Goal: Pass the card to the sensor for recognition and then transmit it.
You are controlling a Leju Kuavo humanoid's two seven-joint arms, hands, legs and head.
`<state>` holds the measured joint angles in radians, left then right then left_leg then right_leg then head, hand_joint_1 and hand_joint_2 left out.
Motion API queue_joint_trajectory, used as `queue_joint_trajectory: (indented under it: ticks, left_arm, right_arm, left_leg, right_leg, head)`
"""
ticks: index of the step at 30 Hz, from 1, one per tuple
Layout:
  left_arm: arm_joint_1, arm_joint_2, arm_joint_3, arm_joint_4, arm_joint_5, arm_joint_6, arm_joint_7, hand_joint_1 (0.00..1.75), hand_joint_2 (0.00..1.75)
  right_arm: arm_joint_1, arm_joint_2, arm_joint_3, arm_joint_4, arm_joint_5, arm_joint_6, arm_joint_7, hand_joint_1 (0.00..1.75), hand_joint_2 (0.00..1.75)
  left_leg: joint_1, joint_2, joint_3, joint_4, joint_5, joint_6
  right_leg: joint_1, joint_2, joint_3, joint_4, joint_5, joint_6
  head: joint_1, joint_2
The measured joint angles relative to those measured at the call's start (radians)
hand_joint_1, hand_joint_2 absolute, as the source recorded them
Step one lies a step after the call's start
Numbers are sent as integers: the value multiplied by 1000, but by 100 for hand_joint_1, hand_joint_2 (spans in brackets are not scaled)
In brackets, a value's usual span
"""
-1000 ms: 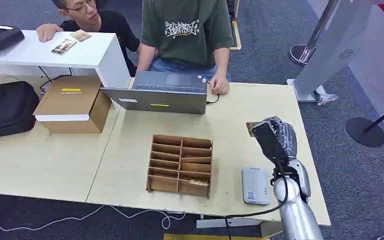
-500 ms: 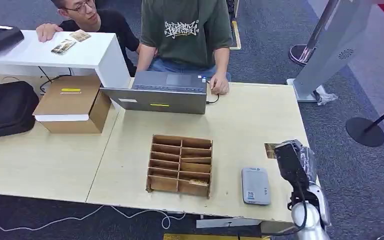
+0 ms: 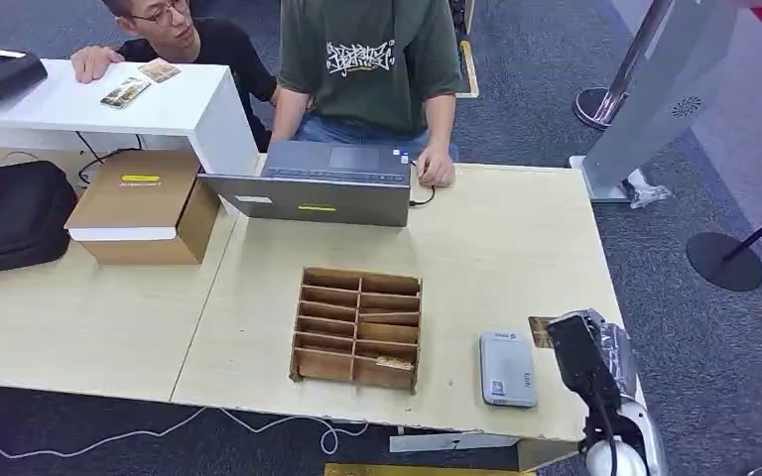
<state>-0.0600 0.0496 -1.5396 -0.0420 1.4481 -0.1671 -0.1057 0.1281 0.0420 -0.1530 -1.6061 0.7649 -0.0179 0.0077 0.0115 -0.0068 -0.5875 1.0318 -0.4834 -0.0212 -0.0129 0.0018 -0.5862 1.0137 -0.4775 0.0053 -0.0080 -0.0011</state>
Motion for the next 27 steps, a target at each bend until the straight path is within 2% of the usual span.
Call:
queue_joint_trajectory:
  ticks: [6,10,16,27]
  left_arm:
    - [0,-6,0,0,16,0,0,0,0]
    - [1,-11,0,1,24,-3,-3,0,0]
    - [1,-16,0,2,26,-5,-3,0,0]
    - [2,-17,0,4,24,-3,-3,0,0]
  right_arm:
    - [63,53,3,-41,33,25,24,175,175]
    - [92,80,39,-44,72,36,53,175,175]
    - [114,98,74,-54,71,36,82,175,175]
    - [136,153,69,-65,112,40,129,175,175]
  left_leg:
    - [0,0,0,0,0,0]
    - [0,0,0,0,0,0]
    - [0,0,0,0,0,0]
    - [0,0,0,0,0,0]
  right_leg:
    - [0,0,0,0,0,0]
    - [0,0,0,0,0,0]
    - [0,0,0,0,0,0]
    - [0,0,0,0,0,0]
  head:
    - [0,0]
    - [0,0]
    - [0,0]
    - [0,0]
